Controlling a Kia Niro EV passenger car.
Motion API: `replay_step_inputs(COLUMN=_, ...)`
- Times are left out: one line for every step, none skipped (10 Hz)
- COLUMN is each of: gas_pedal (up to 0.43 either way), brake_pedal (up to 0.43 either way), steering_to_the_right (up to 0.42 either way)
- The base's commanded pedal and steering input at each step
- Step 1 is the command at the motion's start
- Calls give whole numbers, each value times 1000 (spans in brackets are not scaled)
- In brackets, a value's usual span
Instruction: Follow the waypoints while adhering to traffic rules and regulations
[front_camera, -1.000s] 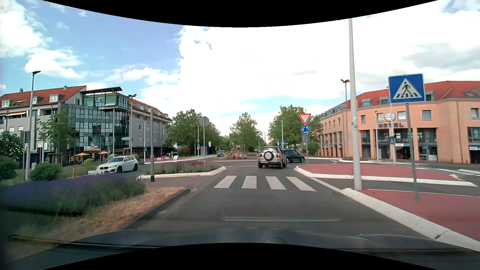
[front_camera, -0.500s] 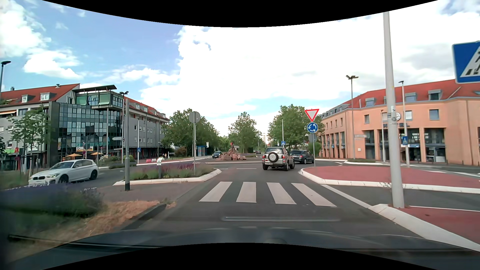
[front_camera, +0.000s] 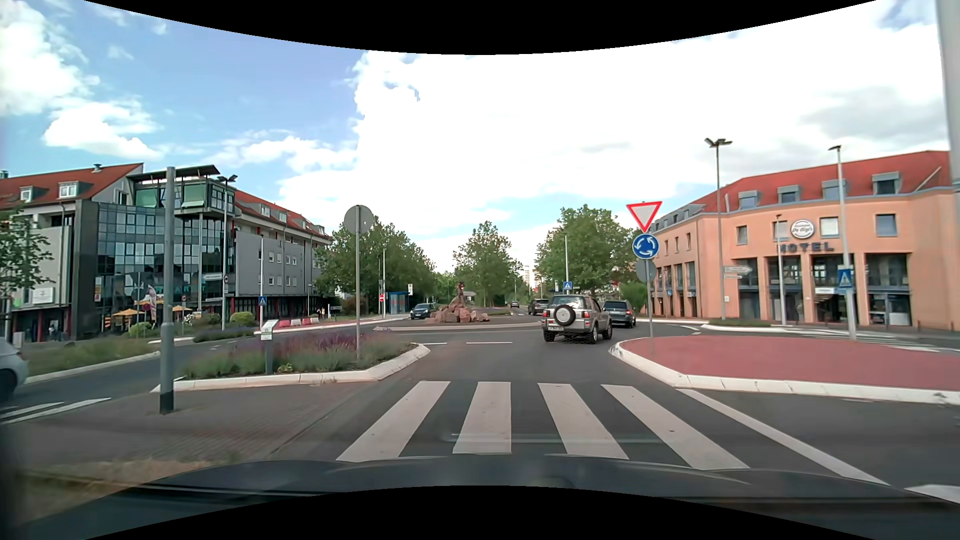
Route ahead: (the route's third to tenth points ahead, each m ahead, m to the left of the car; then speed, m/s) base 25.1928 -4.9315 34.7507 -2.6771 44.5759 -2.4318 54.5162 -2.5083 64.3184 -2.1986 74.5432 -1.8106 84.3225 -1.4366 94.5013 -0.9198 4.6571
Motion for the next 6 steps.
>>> replay_step_inputs(gas_pedal=110, brake_pedal=0, steering_to_the_right=4)
replay_step_inputs(gas_pedal=110, brake_pedal=0, steering_to_the_right=4)
replay_step_inputs(gas_pedal=110, brake_pedal=0, steering_to_the_right=3)
replay_step_inputs(gas_pedal=110, brake_pedal=0, steering_to_the_right=3)
replay_step_inputs(gas_pedal=110, brake_pedal=0, steering_to_the_right=2)
replay_step_inputs(gas_pedal=110, brake_pedal=0, steering_to_the_right=2)
